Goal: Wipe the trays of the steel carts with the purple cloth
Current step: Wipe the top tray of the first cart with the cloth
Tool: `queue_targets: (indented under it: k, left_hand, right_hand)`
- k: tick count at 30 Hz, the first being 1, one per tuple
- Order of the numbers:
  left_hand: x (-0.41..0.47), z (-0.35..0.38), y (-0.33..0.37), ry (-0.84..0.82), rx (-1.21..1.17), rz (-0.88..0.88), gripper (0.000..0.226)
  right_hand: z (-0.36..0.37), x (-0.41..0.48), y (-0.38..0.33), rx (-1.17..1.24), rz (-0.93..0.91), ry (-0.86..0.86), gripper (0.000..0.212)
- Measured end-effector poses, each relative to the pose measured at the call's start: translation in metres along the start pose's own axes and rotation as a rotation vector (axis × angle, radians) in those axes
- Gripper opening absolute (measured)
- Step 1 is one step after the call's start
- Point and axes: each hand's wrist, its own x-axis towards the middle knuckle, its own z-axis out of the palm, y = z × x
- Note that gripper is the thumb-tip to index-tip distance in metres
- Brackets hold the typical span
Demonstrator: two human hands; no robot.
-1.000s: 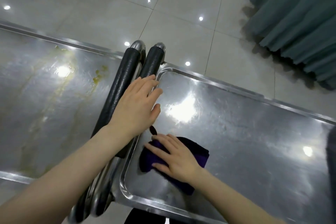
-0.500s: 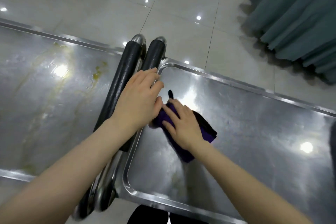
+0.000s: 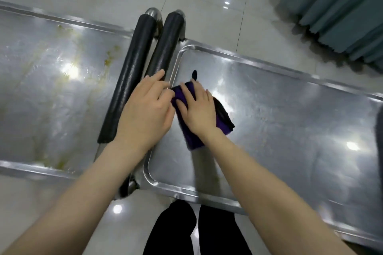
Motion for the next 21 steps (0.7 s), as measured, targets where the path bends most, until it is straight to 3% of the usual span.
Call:
queue_targets:
  k: [4, 6, 8, 12, 15, 17, 21]
  left_hand:
    - [0.004, -0.003, 0.001, 0.032, -0.010, -0.042, 0.017]
    - [0.004, -0.003, 0.002, 0.019, 0.017, -0.028, 0.019]
    - [-0.002, -0.002, 0.002, 0.002, 0.041, -0.011, 0.021]
    - [-0.030, 0.005, 0.023, -0.048, 0.016, -0.086, 0.028]
    - [-0.069, 0.023, 0.048, -0.064, -0.156, -0.073, 0.030]
    - [-0.093, 0.034, 0.054, -0.076, -0.312, -0.195, 0.036]
    - [-0.115, 0.047, 0.043, -0.003, -0.471, -0.546, 0.040]
  right_hand:
    - [0.017, -0.129, -0.024, 0.044, -0.369, -0.147, 0.056]
    - [0.012, -0.155, -0.001, 0.003, -0.472, -0.172, 0.055]
    - [-0.003, -0.160, 0.042, -0.027, -0.332, -0.120, 0.054]
    - [-0.039, -0.181, 0.135, -0.057, 0.353, 0.083, 0.052]
    - [-0.035, -0.180, 0.132, -0.064, 0.696, 0.194, 0.054]
    - [-0.016, -0.166, 0.083, -0.077, 0.642, 0.185, 0.056]
    - [0.033, -0.134, -0.035, -0.014, 0.239, 0.093, 0.057]
